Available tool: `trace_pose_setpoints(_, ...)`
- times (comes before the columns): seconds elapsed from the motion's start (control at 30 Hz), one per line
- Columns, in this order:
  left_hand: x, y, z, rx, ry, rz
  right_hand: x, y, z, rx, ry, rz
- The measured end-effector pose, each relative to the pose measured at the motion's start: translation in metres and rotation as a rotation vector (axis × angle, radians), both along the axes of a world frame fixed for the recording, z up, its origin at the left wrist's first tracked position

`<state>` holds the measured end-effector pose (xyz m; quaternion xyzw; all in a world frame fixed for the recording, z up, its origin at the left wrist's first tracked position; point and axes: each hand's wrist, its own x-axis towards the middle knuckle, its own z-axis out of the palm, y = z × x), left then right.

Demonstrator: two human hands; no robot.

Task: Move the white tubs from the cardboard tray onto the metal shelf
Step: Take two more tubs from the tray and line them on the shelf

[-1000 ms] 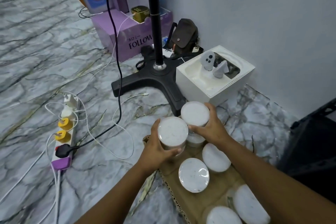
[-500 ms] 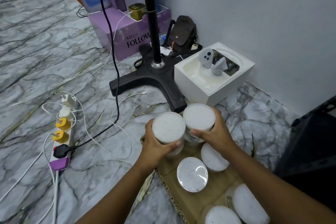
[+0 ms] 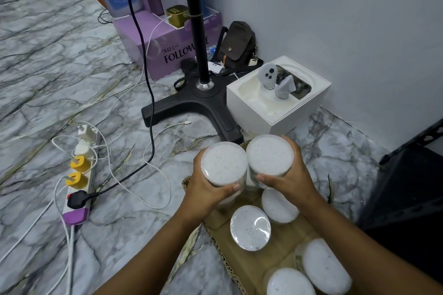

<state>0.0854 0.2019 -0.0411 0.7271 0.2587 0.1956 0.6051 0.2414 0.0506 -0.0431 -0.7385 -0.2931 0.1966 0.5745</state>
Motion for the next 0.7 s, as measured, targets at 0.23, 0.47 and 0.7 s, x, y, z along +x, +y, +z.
trace_pose_setpoints(0.23, -0.002, -0.001, 0.013, 0.004, -0.022, 0.022, -0.008, -0.001, 0.014, 0.030, -0.004, -0.013)
trace_pose_setpoints(0.47, -0.014, -0.002, 0.083, -0.034, -0.025, 0.058, -0.026, -0.006, 0.078, 0.010, 0.053, -0.028)
trace_pose_setpoints(0.7, -0.035, -0.007, 0.207, -0.075, 0.000, 0.063, -0.052, -0.022, 0.205, -0.019, 0.139, -0.055)
